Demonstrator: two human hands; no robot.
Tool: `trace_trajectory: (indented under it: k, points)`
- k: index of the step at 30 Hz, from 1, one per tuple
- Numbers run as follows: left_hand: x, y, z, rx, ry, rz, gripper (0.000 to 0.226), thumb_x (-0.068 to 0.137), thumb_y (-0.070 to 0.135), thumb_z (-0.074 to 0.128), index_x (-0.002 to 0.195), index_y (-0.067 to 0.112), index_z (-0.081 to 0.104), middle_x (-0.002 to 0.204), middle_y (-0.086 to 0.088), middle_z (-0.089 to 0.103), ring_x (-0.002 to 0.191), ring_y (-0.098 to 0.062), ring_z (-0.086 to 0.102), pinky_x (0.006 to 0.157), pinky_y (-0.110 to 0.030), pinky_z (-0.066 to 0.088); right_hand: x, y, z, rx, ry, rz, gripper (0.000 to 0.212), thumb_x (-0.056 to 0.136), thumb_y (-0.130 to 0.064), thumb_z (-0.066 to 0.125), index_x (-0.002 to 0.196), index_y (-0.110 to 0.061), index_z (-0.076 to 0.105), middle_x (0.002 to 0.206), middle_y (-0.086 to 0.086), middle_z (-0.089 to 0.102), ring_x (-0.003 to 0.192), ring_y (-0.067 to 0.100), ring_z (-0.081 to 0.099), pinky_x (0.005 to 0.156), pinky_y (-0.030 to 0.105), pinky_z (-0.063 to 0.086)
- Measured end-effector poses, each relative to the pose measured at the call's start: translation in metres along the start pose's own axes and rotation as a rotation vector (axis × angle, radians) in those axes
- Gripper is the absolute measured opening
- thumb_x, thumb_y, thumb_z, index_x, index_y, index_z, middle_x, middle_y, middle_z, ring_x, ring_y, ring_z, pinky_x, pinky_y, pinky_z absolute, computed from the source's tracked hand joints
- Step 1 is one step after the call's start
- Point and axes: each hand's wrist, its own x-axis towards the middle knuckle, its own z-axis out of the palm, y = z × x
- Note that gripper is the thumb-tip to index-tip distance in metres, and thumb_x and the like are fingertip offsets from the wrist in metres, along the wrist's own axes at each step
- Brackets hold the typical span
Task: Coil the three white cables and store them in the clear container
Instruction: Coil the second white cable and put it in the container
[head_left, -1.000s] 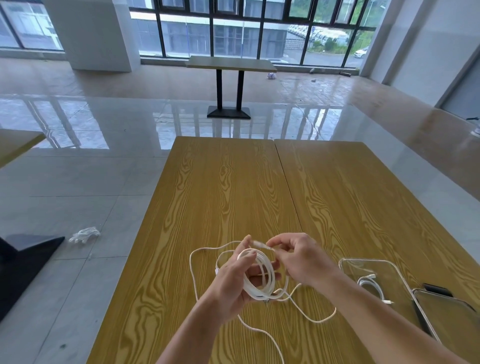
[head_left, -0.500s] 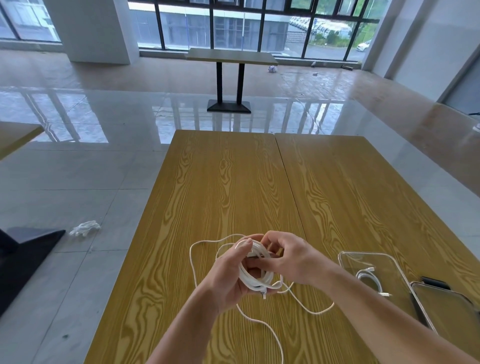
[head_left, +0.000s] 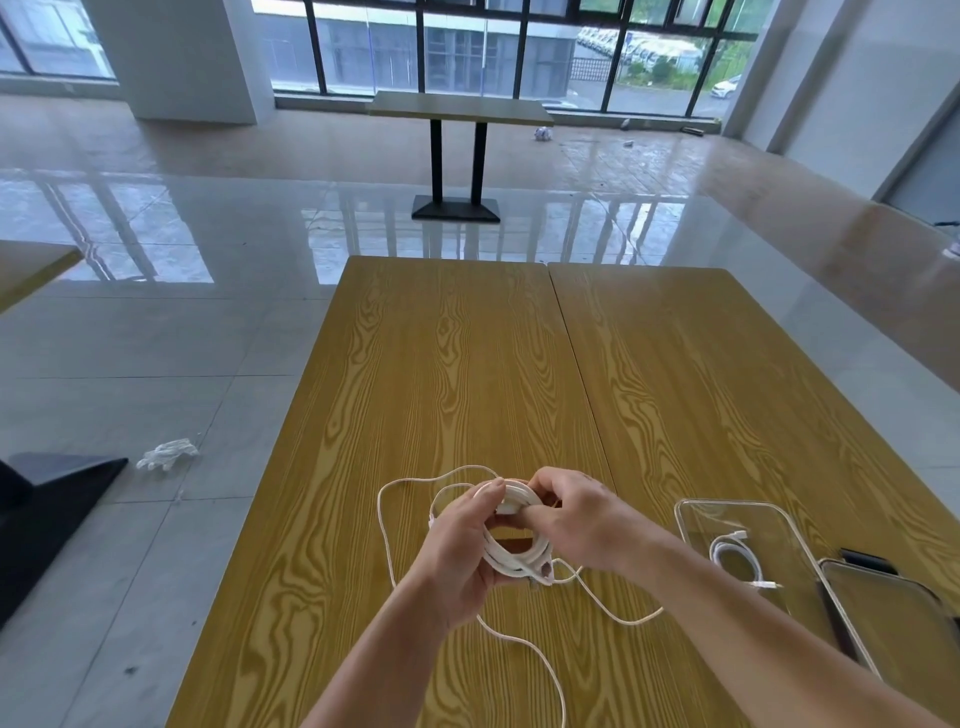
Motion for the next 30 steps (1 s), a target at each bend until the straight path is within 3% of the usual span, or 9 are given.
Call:
trace_trajectory:
  k: [3, 6, 11, 16, 20, 26, 30]
  points:
    - [0.002, -0.001, -0.001, -0.016, 0.025, 0.064, 0.031, 0.103, 0.026, 0.048, 0.12, 0.004, 0.061, 0.106, -0.027, 0.066, 0.084, -0.042, 0.069, 0.065, -0.048, 0.058, 0.0, -0.001, -0.001, 0.188, -0.046, 0.024, 0.012, 0.091, -0.029, 0.068, 0.092, -0.018, 0.065, 0.081, -0.004, 0.069, 0.064, 0.003, 0.064, 0.06, 0.019, 0.048]
    - [0.004, -0.004, -0.002, 0.002, 0.064, 0.157, 0.028, 0.097, 0.03, 0.056, 0.118, 0.012, 0.061, 0.108, -0.025, 0.067, 0.087, -0.042, 0.069, 0.063, -0.047, 0.058, 0.0, 0.0, -0.002, 0.335, -0.076, 0.032, 0.014, 0.088, -0.025, 0.074, 0.094, -0.014, 0.067, 0.083, 0.003, 0.073, 0.07, 0.013, 0.068, 0.064, 0.026, 0.053]
    - [0.001, -0.002, -0.004, 0.032, 0.038, 0.247, 0.037, 0.086, 0.035, 0.061, 0.114, 0.011, 0.059, 0.094, -0.016, 0.071, 0.076, -0.034, 0.071, 0.056, -0.041, 0.06, 0.001, -0.001, -0.004, 0.451, -0.094, 0.035, 0.009, 0.091, -0.021, 0.071, 0.094, -0.012, 0.069, 0.078, 0.001, 0.073, 0.066, 0.009, 0.068, 0.057, 0.021, 0.05]
    - [0.003, -0.002, -0.007, 0.065, 0.014, 0.269, 0.035, 0.085, 0.025, 0.065, 0.117, 0.013, 0.063, 0.093, -0.019, 0.071, 0.081, -0.034, 0.071, 0.067, -0.043, 0.06, 0.003, 0.0, -0.004, 0.475, -0.1, 0.065, 0.011, 0.093, -0.024, 0.069, 0.09, -0.013, 0.07, 0.078, 0.001, 0.073, 0.068, 0.013, 0.066, 0.061, 0.026, 0.05]
    - [0.009, -0.004, -0.009, 0.143, 0.079, 0.312, 0.018, 0.096, 0.013, 0.059, 0.113, 0.009, 0.064, 0.097, -0.024, 0.071, 0.088, -0.038, 0.069, 0.081, -0.052, 0.059, 0.003, -0.001, -0.006, 0.487, -0.118, 0.072, 0.01, 0.094, -0.021, 0.067, 0.089, -0.013, 0.069, 0.078, 0.001, 0.073, 0.069, 0.014, 0.066, 0.061, 0.026, 0.05]
    - [0.012, -0.004, -0.01, 0.184, 0.184, 0.362, 0.015, 0.098, 0.017, 0.057, 0.107, 0.009, 0.066, 0.086, -0.015, 0.072, 0.083, -0.037, 0.068, 0.081, -0.056, 0.056, 0.001, 0.0, -0.004, 0.54, -0.106, 0.081, 0.018, 0.093, -0.02, 0.068, 0.103, -0.006, 0.071, 0.09, 0.01, 0.074, 0.082, 0.025, 0.067, 0.085, 0.044, 0.054]
    - [0.013, -0.005, -0.012, 0.176, 0.223, 0.366, 0.016, 0.099, 0.019, 0.057, 0.107, 0.01, 0.067, 0.089, -0.018, 0.072, 0.08, -0.037, 0.069, 0.075, -0.054, 0.057, -0.004, 0.001, -0.001, 0.506, -0.108, 0.087, 0.02, 0.091, -0.021, 0.072, 0.108, -0.011, 0.07, 0.087, 0.004, 0.073, 0.069, 0.013, 0.062, 0.064, 0.026, 0.051]
